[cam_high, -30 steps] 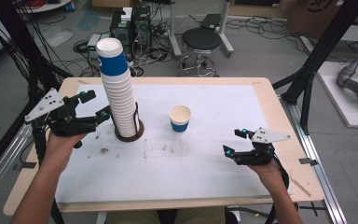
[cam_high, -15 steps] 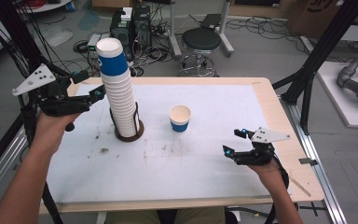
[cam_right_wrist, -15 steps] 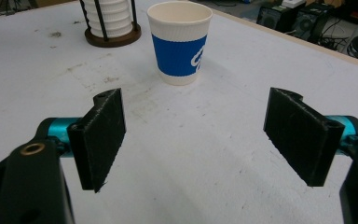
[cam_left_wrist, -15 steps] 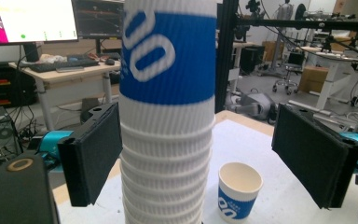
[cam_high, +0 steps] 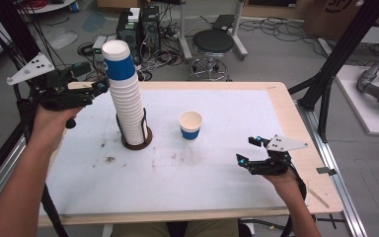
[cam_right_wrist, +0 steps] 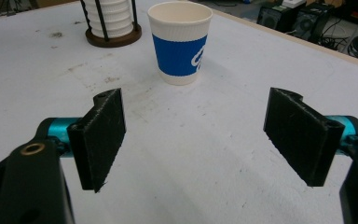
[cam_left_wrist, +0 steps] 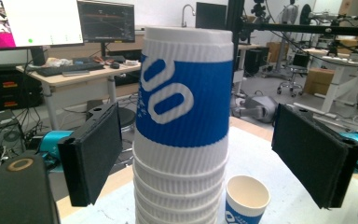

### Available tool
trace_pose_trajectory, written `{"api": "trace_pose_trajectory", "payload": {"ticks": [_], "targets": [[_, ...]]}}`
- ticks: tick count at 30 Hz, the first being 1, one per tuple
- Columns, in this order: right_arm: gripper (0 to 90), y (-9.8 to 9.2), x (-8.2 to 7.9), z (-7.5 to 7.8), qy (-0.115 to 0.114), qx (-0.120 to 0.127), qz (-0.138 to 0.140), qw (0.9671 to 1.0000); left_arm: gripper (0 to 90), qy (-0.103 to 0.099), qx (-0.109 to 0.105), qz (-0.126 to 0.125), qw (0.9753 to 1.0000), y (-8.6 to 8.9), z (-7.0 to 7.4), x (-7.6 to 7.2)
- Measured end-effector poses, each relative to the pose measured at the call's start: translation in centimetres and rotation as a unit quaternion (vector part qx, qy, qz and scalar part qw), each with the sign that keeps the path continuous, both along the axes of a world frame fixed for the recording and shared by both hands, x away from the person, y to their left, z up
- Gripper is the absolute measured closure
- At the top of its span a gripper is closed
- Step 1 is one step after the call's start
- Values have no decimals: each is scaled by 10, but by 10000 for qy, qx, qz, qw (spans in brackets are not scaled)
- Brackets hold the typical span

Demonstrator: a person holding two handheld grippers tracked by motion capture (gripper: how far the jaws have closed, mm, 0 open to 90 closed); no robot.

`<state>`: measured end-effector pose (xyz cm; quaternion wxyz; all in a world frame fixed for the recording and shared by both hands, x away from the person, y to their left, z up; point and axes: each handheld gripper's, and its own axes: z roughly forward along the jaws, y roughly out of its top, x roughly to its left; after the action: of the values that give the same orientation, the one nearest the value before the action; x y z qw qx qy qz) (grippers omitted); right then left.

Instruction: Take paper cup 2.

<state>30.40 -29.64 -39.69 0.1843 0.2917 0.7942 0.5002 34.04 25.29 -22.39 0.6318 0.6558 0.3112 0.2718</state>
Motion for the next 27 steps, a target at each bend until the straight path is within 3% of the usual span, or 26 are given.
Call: {"api": "trace_pose_trajectory", "payload": {"ticks": [13,27], "targets": [[211,1,1,0,-15,-12,45,10000,161,41,63,-39,10000,-9,16,12],[211,1,0,0,-15,-11,53,10000,169,276,172,-54,9995,-21,29,36]]}}
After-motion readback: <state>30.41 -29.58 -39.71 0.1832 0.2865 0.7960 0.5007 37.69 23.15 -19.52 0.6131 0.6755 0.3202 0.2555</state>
